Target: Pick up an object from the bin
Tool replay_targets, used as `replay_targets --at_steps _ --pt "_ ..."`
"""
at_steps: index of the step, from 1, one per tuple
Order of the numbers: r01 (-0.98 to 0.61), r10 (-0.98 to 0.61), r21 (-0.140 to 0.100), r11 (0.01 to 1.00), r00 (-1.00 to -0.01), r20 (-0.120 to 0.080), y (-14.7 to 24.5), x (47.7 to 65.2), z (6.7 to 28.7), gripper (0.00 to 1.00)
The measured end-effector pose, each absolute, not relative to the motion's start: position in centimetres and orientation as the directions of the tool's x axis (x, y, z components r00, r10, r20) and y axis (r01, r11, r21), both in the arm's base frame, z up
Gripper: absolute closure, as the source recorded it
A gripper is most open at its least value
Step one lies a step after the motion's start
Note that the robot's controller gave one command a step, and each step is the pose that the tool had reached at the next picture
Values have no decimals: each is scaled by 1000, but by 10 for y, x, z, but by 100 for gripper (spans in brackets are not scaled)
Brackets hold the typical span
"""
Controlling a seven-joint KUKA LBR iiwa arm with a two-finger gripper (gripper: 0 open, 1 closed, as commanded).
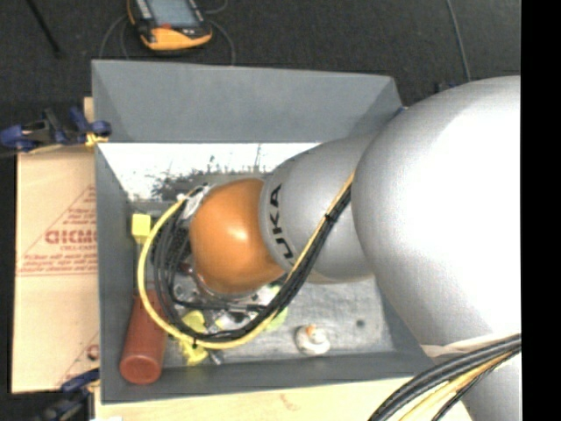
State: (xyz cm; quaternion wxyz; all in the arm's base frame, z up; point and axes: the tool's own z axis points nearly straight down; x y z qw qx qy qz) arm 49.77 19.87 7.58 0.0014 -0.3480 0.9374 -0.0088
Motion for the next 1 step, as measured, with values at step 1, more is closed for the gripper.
replay_targets --at_steps 1 --pt "-652 -652 -17 758 -758 4 199 498 76 100"
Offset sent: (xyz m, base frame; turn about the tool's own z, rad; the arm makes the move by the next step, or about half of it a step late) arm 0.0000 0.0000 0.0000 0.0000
